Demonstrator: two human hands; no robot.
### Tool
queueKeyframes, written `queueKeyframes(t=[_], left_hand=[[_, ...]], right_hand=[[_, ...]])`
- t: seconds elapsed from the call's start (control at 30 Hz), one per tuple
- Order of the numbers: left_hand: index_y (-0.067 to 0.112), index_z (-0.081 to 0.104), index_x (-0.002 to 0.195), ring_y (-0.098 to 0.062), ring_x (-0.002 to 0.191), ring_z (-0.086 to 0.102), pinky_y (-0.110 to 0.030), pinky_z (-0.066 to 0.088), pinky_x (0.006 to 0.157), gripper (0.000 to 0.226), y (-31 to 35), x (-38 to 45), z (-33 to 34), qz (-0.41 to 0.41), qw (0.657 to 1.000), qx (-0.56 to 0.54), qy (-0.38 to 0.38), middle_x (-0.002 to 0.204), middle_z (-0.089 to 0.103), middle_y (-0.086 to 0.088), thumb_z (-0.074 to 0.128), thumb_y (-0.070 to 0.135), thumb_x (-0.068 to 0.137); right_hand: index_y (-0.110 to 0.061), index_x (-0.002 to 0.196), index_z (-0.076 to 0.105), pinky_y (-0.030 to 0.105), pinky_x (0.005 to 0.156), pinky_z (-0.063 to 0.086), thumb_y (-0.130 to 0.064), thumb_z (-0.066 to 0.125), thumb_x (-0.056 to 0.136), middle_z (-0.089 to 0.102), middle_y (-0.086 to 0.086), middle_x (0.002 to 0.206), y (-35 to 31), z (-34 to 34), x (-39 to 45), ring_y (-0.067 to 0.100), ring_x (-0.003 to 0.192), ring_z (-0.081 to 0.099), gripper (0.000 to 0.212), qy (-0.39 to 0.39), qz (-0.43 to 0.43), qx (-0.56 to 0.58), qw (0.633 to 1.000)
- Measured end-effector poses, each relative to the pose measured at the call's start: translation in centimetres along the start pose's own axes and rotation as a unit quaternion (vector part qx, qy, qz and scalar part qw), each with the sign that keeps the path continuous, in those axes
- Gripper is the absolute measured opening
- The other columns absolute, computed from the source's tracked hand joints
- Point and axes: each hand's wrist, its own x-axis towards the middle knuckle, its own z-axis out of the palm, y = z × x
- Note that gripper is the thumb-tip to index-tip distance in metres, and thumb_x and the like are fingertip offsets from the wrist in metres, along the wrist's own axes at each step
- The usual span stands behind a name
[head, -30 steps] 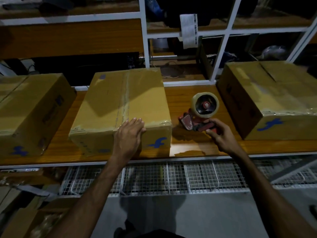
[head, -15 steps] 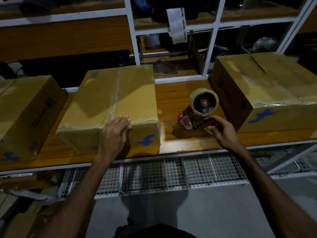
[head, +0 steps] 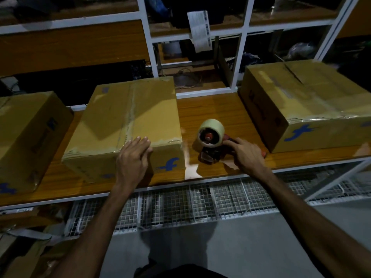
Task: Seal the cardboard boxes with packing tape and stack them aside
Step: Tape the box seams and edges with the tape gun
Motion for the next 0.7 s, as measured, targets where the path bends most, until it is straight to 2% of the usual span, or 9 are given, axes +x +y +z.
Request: queueKeyframes(t=[0.07,0.2,0.23,0.3,0.4,0.5,0.57,0.63,0.7], left_hand=[[0.006,0.071,0.13,-0.03,0.132,0.061,-0.05,0.041,0.117,0.032,0.0,0.0,0.2,-0.005,1.0,-0.003,0.005,0.135,0.068,-0.012,0.071,0.011,0.099],[0.007,0.07,0.131,-0.03,0.133,0.06,-0.052,0.04,0.118,0.032,0.3,-0.1,0.5,-0.013,1.0,0.001,0.006,0.137,0.067,-0.013,0.07,0.01,0.099],[0.006,0.07,0.132,-0.03,0.133,0.06,-0.051,0.039,0.119,0.032,0.5,-0.1,0.4,-0.013,1.0,0.006,0.007,0.138,0.067,-0.013,0.069,0.01,0.1],[0.006,0.069,0.133,-0.03,0.134,0.059,-0.048,0.037,0.12,0.033,0.8,-0.3,0.4,-0.014,1.0,0.016,0.007,0.139,0.066,-0.013,0.068,0.011,0.101],[0.007,0.066,0.137,-0.029,0.137,0.057,-0.045,0.033,0.122,0.034,0.9,-0.5,0.4,-0.016,0.999,0.029,-0.001,0.142,0.064,-0.012,0.065,0.015,0.103],[0.007,0.065,0.138,-0.028,0.138,0.056,-0.044,0.033,0.123,0.036,0.9,-0.4,0.2,-0.018,0.999,0.04,-0.015,0.144,0.063,-0.011,0.065,0.016,0.103],[0.008,0.065,0.139,-0.028,0.139,0.055,-0.043,0.032,0.123,0.037,1.0,-0.4,-0.1,-0.019,0.999,0.04,-0.02,0.145,0.062,-0.011,0.065,0.016,0.103],[0.008,0.065,0.139,-0.027,0.139,0.055,-0.042,0.031,0.123,0.037,1.1,-0.3,-0.2,-0.023,0.999,0.039,-0.024,0.145,0.062,-0.01,0.065,0.016,0.103],[0.008,0.064,0.14,-0.027,0.14,0.054,-0.041,0.03,0.123,0.037,1.2,-0.3,-0.3,-0.026,0.998,0.039,-0.029,0.146,0.061,-0.01,0.064,0.016,0.103]], right_hand=[[-0.034,0.151,0.05,0.048,0.088,0.055,-0.011,0.065,0.099,0.06,0.006,0.138,0.6,0.6,0.2,0.029,0.119,0.063,0.058,0.026,0.051,0.096,0.994],[-0.031,0.139,0.057,0.055,0.097,0.056,-0.021,0.066,0.104,0.069,0.002,0.133,0.8,0.9,2.3,0.028,0.123,0.065,0.038,0.06,0.077,0.267,0.959],[-0.028,0.138,0.058,0.056,0.101,0.055,-0.019,0.068,0.103,0.07,0.002,0.134,0.9,1.3,3.2,0.027,0.125,0.065,0.038,0.05,0.09,0.295,0.95],[-0.019,0.143,0.058,0.049,0.105,0.053,-0.013,0.069,0.101,0.068,0.006,0.138,0.4,1.6,5.0,0.027,0.127,0.064,0.043,0.013,0.13,0.332,0.934],[-0.015,0.15,0.052,0.035,0.094,0.056,-0.003,0.064,0.101,0.064,0.008,0.14,-0.7,2.2,6.7,0.023,0.119,0.065,0.051,-0.042,0.207,0.436,0.875],[-0.01,0.15,0.051,0.035,0.1,0.052,-0.001,0.061,0.102,0.06,0.007,0.138,-1.0,3.3,7.4,0.027,0.129,0.059,0.05,-0.071,0.258,0.474,0.839],[-0.011,0.149,0.051,0.038,0.096,0.052,-0.003,0.061,0.103,0.06,0.012,0.14,-1.2,4.0,7.6,0.027,0.119,0.061,0.048,-0.078,0.274,0.491,0.823],[-0.014,0.149,0.05,0.042,0.094,0.053,-0.006,0.061,0.103,0.061,0.015,0.139,-1.3,4.2,7.7,0.024,0.113,0.06,0.047,-0.082,0.271,0.503,0.816],[-0.015,0.149,0.05,0.043,0.095,0.053,-0.011,0.062,0.104,0.061,0.013,0.139,-1.4,4.3,7.8,0.025,0.115,0.06,0.047,-0.084,0.264,0.503,0.819]])
